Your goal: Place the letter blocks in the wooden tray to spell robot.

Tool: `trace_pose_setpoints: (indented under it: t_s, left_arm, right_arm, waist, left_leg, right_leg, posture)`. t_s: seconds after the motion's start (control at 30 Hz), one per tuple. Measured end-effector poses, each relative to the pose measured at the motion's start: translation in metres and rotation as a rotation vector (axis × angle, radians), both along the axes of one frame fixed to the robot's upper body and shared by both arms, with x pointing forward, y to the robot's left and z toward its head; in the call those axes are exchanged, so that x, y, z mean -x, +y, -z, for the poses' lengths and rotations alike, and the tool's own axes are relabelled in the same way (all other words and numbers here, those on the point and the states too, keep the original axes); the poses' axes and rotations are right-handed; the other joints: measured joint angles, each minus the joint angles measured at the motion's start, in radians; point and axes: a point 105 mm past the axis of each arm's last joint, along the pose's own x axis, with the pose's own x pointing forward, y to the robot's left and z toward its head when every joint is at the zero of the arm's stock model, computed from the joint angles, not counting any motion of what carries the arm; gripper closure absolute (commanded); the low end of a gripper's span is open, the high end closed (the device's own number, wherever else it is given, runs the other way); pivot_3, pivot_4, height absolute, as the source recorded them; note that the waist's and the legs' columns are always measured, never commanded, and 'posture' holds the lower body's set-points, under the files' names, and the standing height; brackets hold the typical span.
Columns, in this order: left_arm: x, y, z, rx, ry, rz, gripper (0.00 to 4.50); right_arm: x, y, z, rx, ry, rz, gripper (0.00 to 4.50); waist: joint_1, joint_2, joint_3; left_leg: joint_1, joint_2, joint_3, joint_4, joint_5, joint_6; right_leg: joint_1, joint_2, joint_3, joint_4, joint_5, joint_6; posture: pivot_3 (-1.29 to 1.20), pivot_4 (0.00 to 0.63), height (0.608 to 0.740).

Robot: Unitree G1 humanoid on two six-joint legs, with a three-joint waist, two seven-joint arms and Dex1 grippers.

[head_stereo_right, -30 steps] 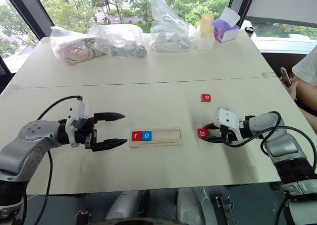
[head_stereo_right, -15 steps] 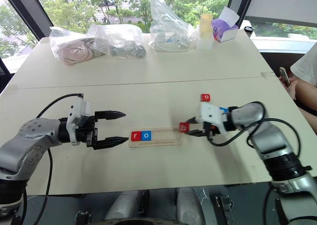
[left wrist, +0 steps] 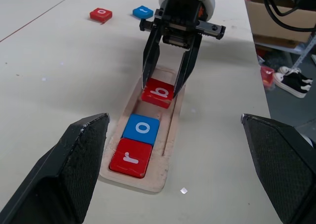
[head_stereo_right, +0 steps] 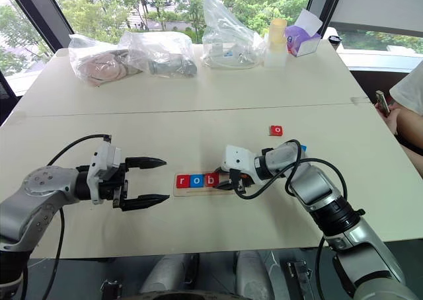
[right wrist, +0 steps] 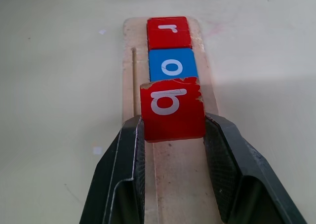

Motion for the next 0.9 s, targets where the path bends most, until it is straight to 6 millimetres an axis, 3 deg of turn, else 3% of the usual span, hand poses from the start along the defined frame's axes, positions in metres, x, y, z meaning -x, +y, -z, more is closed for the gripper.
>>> trace_pose_setpoints:
  t_s: [0.6, 0.8, 0.83, 0.9]
  left_arm:
    - [0.001, -0.002, 0.003, -0.029, -0.029, 0.024, 0.00]
    - [0.001, -0.003, 0.003, -0.030, -0.028, 0.026, 0.00]
    - [0.002, -0.004, 0.004, -0.029, -0.026, 0.028, 0.00]
    - [0.001, -0.004, 0.004, -0.028, -0.026, 0.027, 0.00]
  right_arm:
    - [-0.001, 0.006, 0.009, 0.020, 0.014, 0.003, 3.39]
    - [-0.003, 0.004, 0.012, 0.023, 0.007, 0.014, 0.38]
    - [-0.004, 0.004, 0.012, 0.022, 0.006, 0.016, 0.02]
    - [-0.005, 0.004, 0.013, 0.023, 0.010, 0.022, 0.02]
  waist:
    - [-0.002, 0.000, 0.000]
    - [-0.002, 0.000, 0.000]
    - [-0.002, 0.000, 0.000]
    - [-0.002, 0.000, 0.000]
  left_leg:
    - [0.000, 0.000, 0.000, 0.000, 0.000, 0.000]
    - [0.000, 0.000, 0.000, 0.000, 0.000, 0.000]
    - [0.000, 0.000, 0.000, 0.000, 0.000, 0.000]
    - [0.000, 0.000, 0.000, 0.000, 0.000, 0.000]
  right_leg:
    - [0.000, 0.001, 0.000, 0.000, 0.000, 0.000]
    - [0.000, 0.001, 0.000, 0.000, 0.000, 0.000]
    - [0.000, 0.001, 0.000, 0.000, 0.000, 0.000]
    - [0.000, 0.001, 0.000, 0.000, 0.000, 0.000]
  posture:
    - [0.00, 0.150, 0.740]
    - [0.00, 0.150, 0.740]
    - [0.00, 0.150, 0.740]
    - [0.00, 0.150, 0.740]
